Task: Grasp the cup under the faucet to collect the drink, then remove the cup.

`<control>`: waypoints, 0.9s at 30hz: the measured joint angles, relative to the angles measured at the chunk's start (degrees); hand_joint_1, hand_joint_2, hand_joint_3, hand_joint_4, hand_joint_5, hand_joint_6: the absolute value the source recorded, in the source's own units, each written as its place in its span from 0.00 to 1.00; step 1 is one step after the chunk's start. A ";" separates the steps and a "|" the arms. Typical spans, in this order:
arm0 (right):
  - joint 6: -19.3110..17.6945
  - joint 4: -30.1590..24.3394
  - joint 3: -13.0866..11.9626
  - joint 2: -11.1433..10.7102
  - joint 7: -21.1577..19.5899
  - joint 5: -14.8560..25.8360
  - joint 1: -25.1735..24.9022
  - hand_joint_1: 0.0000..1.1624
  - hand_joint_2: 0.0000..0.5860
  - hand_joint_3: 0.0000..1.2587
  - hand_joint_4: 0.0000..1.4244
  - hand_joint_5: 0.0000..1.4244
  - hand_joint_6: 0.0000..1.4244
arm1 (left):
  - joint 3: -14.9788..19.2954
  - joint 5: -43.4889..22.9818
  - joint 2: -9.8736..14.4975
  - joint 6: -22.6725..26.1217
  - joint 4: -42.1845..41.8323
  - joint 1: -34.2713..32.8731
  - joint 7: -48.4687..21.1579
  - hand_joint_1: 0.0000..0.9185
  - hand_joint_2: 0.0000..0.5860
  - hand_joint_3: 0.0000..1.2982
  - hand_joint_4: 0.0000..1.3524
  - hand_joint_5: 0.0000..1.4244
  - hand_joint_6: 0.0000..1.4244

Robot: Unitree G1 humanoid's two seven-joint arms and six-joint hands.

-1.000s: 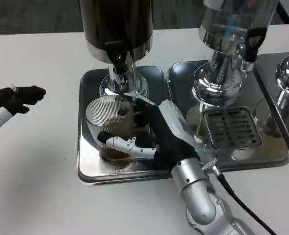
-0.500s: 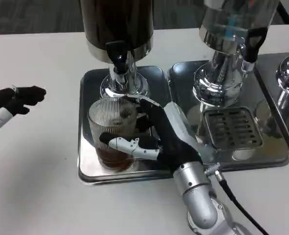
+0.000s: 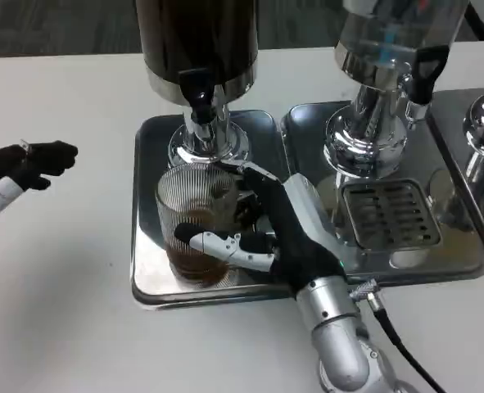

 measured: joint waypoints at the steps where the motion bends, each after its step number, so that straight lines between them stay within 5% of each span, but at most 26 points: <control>1: 0.00 -0.31 -0.04 -0.04 -0.11 -0.10 0.31 0.58 0.41 0.40 0.45 0.49 0.47 | 0.00 0.00 0.00 0.01 0.03 -0.15 0.00 0.00 0.19 0.25 0.21 0.18 0.22; 27: 2.02 -8.64 -3.45 -2.18 -0.61 -1.49 4.57 0.60 0.41 0.42 0.46 0.51 0.50 | -2.32 0.04 -0.93 0.04 1.05 -1.53 -0.46 0.00 0.19 0.24 0.21 0.17 0.22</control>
